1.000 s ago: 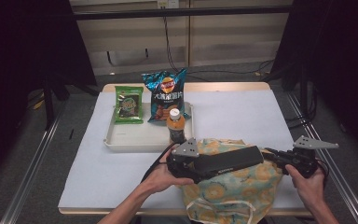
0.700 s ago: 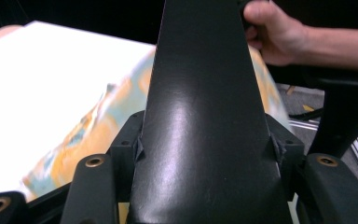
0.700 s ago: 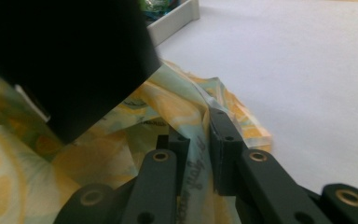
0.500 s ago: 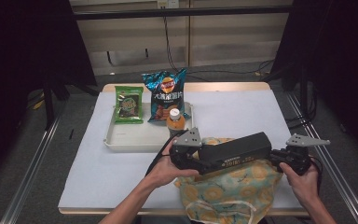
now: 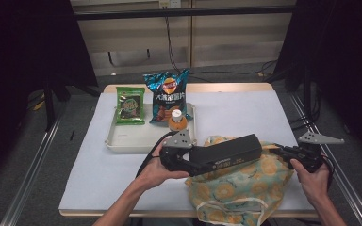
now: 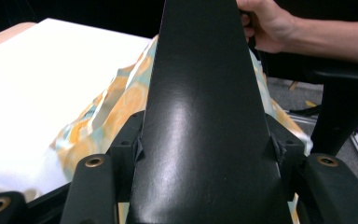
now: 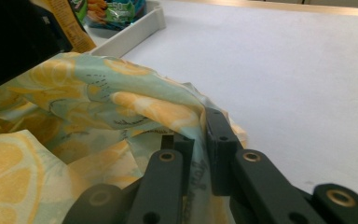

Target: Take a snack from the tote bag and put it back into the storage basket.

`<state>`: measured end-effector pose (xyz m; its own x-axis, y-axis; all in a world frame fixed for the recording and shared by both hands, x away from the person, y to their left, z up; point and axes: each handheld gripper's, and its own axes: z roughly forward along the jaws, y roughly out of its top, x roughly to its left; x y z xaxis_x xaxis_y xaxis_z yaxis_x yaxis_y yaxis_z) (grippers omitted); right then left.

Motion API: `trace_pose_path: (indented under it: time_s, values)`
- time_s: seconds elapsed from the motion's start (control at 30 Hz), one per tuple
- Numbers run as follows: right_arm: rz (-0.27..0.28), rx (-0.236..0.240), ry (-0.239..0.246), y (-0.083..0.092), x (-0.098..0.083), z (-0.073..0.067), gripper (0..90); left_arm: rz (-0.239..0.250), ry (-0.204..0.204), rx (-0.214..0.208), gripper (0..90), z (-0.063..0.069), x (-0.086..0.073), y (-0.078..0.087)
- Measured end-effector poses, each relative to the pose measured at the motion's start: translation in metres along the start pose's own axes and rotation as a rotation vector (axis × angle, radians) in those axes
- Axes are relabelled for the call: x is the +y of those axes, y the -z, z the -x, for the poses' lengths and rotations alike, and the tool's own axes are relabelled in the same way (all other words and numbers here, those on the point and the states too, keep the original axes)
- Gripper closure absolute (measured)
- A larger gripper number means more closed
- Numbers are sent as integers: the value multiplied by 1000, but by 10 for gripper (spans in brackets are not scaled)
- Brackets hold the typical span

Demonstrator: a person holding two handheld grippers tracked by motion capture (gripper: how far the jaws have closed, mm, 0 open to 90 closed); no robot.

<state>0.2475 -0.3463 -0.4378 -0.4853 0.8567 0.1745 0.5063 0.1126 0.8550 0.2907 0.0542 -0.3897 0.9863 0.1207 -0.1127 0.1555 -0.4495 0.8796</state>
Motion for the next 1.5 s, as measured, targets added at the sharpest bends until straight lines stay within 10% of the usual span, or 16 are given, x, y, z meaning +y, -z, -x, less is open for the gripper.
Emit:
trace_pose_path:
  time_s: [0.2, 0.6, 1.5]
  values:
    - [-20, 5, 10, -3, -3, 3, 796, -15, 9, 9, 434, 0, -5, 9]
    - [79, 77, 42, 13, 4, -15, 255, -9, 44, 10, 435, -9, -18, 36]
    - [127, 137, 70, 38, -2, -51, 10, 22, 66, 72, 434, -21, -37, 111]
